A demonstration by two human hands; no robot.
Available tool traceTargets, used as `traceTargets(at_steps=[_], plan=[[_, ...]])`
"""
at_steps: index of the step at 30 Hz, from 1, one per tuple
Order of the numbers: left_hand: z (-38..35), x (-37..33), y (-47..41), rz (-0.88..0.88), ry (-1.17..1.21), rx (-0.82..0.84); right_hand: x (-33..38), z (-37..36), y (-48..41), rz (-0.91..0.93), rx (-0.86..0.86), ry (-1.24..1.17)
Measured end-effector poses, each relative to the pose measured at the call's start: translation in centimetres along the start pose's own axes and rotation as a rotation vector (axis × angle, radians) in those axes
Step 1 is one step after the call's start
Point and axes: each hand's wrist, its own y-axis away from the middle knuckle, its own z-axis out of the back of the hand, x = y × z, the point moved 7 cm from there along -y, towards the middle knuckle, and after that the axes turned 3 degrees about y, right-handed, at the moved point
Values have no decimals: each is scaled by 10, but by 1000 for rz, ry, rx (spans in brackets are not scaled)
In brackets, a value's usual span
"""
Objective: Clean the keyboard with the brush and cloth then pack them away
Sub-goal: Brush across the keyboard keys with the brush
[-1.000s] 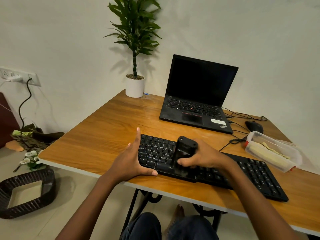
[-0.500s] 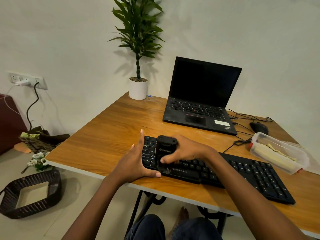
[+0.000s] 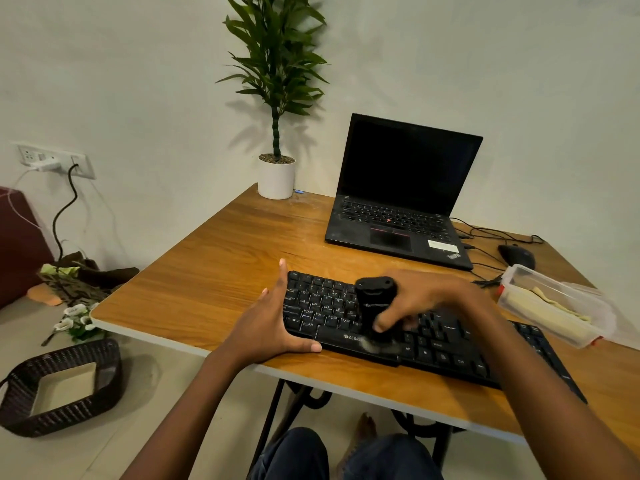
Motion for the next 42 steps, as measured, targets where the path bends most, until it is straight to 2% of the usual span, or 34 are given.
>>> traceTargets(at_steps=[2,4,10,12,16,18,22,25,32,34,38,40,42], plan=[[0,-1,0,3,-3,0,-9,4,9,-63,58,59],[0,-1,-1,4,-7,3,-2,3,6,-18,38,66],[0,2,0,-2,12,10,41,-16,-22,253,-234,-213],[0,1,0,2,15,9,32,-12,-18,188,-196,-156],[0,-2,1,1,14,1,8,2,2,-54,48,98],[1,-2,0,-3,12,0,19,-2,1,-9,59,98],[1,0,0,-10,11,-2,44,-21,-16,183,-127,-117],[1,1,-2,-13,10,0,34,-23,-10,229,-232,-262],[0,-3,1,-8,-16,-3,-21,-11,58,-77,-202,-212],[-1,-4,2,5,-37,-4,-29,-5,73,-101,-379,-306],[-4,-9,7,21,-72,-16,-67,1,96,-105,-1057,-895],[-6,-8,8,20,-97,-17,-81,-7,91,-78,-1169,-1162],[-3,-9,6,-15,9,-15,-84,-17,81,-53,-1143,-1351]])
